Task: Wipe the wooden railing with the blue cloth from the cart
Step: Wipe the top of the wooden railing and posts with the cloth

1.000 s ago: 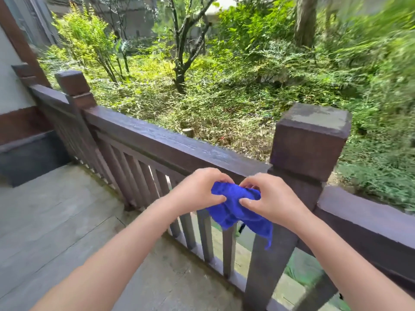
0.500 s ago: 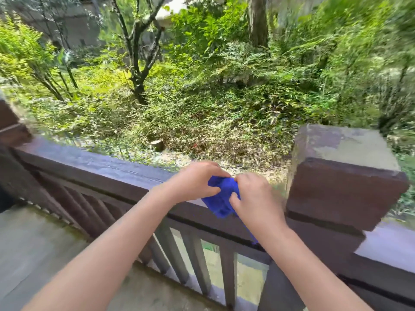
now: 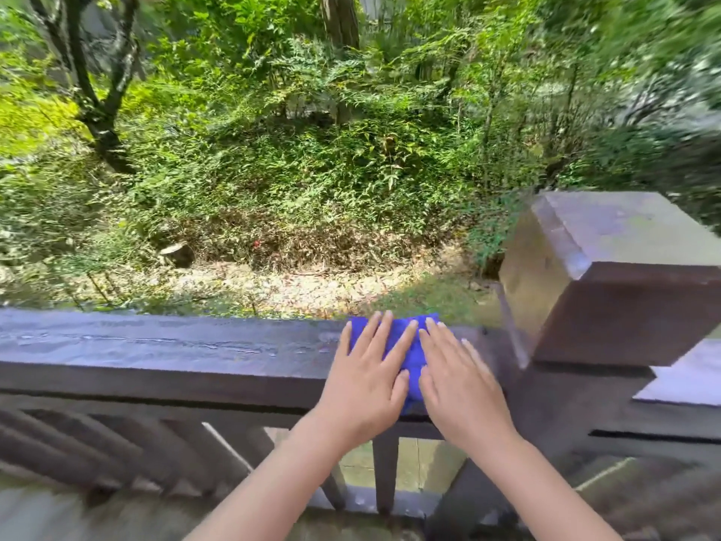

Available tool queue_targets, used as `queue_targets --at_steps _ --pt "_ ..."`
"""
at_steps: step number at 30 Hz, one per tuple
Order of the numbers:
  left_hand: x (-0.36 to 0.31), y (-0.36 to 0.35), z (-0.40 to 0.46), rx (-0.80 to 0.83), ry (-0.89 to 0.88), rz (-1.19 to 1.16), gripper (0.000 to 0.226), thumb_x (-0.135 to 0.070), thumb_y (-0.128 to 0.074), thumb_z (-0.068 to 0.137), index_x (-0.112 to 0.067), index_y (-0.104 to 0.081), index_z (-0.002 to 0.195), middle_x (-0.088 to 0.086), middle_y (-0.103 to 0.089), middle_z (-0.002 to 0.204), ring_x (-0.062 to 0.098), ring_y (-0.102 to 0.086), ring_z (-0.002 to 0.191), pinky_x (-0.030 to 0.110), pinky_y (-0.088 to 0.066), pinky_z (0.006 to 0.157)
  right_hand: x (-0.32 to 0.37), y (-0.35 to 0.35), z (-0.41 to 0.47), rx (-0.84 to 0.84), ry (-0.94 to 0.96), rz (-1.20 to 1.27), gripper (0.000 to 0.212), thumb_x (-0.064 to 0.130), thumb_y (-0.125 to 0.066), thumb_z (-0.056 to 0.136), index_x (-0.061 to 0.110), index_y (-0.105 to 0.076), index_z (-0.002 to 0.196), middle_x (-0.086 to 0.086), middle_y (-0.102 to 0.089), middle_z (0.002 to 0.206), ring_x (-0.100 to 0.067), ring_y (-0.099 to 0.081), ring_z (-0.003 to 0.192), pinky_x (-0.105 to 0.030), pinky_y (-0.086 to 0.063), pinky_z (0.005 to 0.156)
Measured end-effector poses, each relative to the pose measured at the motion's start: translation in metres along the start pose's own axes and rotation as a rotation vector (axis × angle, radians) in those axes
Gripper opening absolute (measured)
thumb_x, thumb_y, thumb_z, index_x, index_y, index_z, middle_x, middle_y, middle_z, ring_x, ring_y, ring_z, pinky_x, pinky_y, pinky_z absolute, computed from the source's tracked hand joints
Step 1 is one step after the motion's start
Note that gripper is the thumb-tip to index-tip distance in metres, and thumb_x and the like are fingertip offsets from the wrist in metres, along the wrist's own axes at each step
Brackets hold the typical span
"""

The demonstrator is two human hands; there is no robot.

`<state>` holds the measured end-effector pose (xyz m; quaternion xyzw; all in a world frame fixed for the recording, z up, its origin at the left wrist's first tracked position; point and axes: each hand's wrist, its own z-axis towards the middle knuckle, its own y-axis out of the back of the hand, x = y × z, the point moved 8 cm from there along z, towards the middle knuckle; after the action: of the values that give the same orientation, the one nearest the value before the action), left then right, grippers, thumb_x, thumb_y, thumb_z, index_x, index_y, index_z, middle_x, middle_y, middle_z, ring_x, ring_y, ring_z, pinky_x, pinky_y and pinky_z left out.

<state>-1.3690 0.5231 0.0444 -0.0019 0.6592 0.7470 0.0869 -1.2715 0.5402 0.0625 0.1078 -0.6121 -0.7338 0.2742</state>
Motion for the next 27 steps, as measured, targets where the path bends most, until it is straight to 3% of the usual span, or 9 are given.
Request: queue_targets --at_steps 3,5,9,14,18,23,27 --pt "-0.008 -0.002 0.012 -0.007 -0.054 -0.032 0.056 -0.040 -0.025 0.093 -0.026 -0.007 0.145 0.011 -0.009 0.156 0.024 -0.002 0.144 0.046 -0.002 0.116 -0.015 -0.016 0.006 0.078 -0.111 0.050 0.049 0.029 -0.024 0.097 0.015 -0.019 0.144 -0.002 -0.014 0.156 -0.011 -0.012 0.143 -0.035 -0.008 0.118" --pt "-0.006 -0.001 0.016 -0.019 -0.078 -0.049 0.056 -0.036 -0.032 0.092 -0.021 -0.016 0.144 0.012 -0.016 0.155 0.024 -0.009 0.143 0.044 -0.007 0.116 -0.016 -0.019 0.010 0.044 -0.215 0.064 0.050 0.032 -0.023 0.097 0.016 -0.017 0.144 -0.001 -0.013 0.157 -0.010 -0.010 0.144 -0.034 -0.003 0.117" --pt "0.017 0.007 0.009 -0.070 -0.097 -0.062 0.054 -0.035 -0.037 0.091 -0.016 -0.030 0.140 0.009 -0.027 0.152 0.023 -0.021 0.141 0.043 -0.013 0.115 0.009 -0.024 0.019 -0.006 -0.250 0.018 0.053 0.032 -0.023 0.096 0.012 -0.017 0.144 -0.005 -0.014 0.157 -0.015 -0.009 0.144 -0.035 0.000 0.118" --pt "0.109 0.019 -0.026 -0.043 0.026 -0.016 0.053 -0.037 -0.034 0.094 -0.023 -0.021 0.143 -0.001 -0.018 0.155 0.013 -0.011 0.143 0.032 -0.003 0.116 0.094 -0.047 0.053 0.063 -0.102 0.172 0.055 0.032 -0.025 0.095 0.009 -0.016 0.144 -0.011 -0.011 0.157 -0.020 -0.006 0.145 -0.037 -0.006 0.118" --pt "0.151 0.026 -0.050 0.018 0.097 -0.047 0.050 -0.034 -0.026 0.095 -0.024 -0.019 0.143 -0.002 -0.015 0.156 0.010 -0.005 0.143 0.033 -0.004 0.118 0.141 -0.062 0.068 0.140 0.022 0.172 0.057 0.034 -0.024 0.096 0.005 -0.011 0.144 -0.015 -0.006 0.157 -0.024 -0.003 0.145 -0.039 -0.001 0.118" --pt "0.109 0.018 -0.031 0.041 0.125 -0.101 0.051 -0.031 -0.021 0.093 -0.026 -0.018 0.144 0.001 -0.014 0.156 0.014 -0.004 0.144 0.037 -0.003 0.118 0.094 -0.050 0.051 0.133 0.052 0.092 0.056 0.036 -0.021 0.097 0.008 -0.011 0.144 -0.008 -0.007 0.157 -0.017 -0.007 0.145 -0.044 0.002 0.117" --pt "0.056 0.008 -0.001 0.078 0.154 -0.061 0.058 -0.044 -0.013 0.087 -0.027 -0.021 0.142 0.003 -0.017 0.156 0.019 -0.009 0.143 0.048 -0.006 0.115 0.031 -0.038 0.030 0.174 0.024 0.141 0.054 0.039 -0.020 0.097 0.019 -0.009 0.145 0.001 -0.002 0.158 -0.010 -0.002 0.144 -0.040 -0.001 0.117"
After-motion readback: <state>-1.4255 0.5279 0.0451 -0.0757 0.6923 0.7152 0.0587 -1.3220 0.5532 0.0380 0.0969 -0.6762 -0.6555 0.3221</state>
